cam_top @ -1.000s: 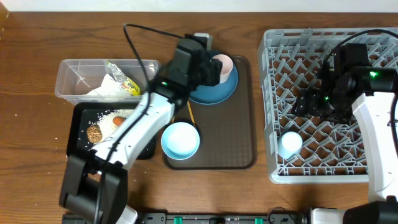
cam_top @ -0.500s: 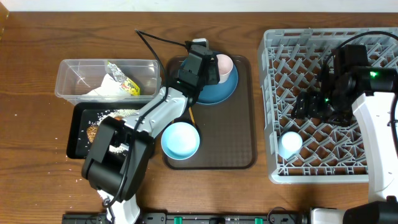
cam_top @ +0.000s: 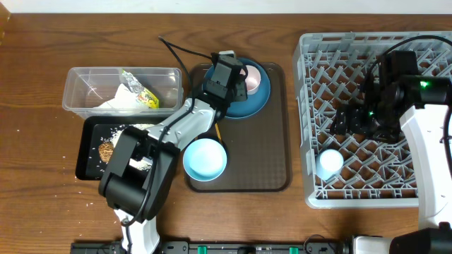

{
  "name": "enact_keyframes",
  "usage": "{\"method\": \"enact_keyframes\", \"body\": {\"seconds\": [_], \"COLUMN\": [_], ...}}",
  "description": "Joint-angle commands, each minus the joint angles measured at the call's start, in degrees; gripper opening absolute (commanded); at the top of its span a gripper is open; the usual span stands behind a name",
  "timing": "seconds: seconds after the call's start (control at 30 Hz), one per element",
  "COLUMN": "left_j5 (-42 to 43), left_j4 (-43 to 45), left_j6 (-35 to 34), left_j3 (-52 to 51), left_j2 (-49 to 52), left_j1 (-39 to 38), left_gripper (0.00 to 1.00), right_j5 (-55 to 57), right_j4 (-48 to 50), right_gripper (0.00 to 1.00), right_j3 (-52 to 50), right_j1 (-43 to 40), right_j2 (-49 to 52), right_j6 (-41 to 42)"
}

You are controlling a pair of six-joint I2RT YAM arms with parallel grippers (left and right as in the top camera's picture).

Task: Sort waste into correct bins and load items into the dishwasher rack
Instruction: 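Move the left gripper to the pink cup and grasp it, then lift the pink cup and hold it out toward the right gripper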

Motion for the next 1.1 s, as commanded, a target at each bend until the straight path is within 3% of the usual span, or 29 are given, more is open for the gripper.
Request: {"method": "enact_keyframes", "body": {"seconds": [0.0,0.37,0.6,0.87,1.07], "left_j5": [-0.83,0.44,2.23,22.21,42.36], "left_j4": [0.79,1.2,0.5,-1.29,-3.17], "left_j6": [0.11,0.24,0.35,0.33,0.31], "left_j3": [0.42,0.42,0.42,0.42,0.42], "left_j2": [0.52,0.24,-5.2,-16.28,-22.14], "left_j1": [-0.09,0.22,2.23,8.74,15.1], "left_gripper": [0.32,0.07,0.06,0.06,0.06], "right_j5": [-0.42,-0.42,-0.46,-3.85,-24.13], "right_j4": [-0.04,0.04,0.37,2.29,8.11], "right_gripper": [0.89,0.9,0.97,0.99,0.99], "right_j3": [0.81,0.81,0.81,0.83,0.83], "right_j1": [0.57,0.57,0.57,0.52,0.22], "right_j2": [-0.04,-0.04,-0.04,-0.04,-0.04], "right_j6": [-0.55,-0.55,-1.62,-2.78,-14.51]}}
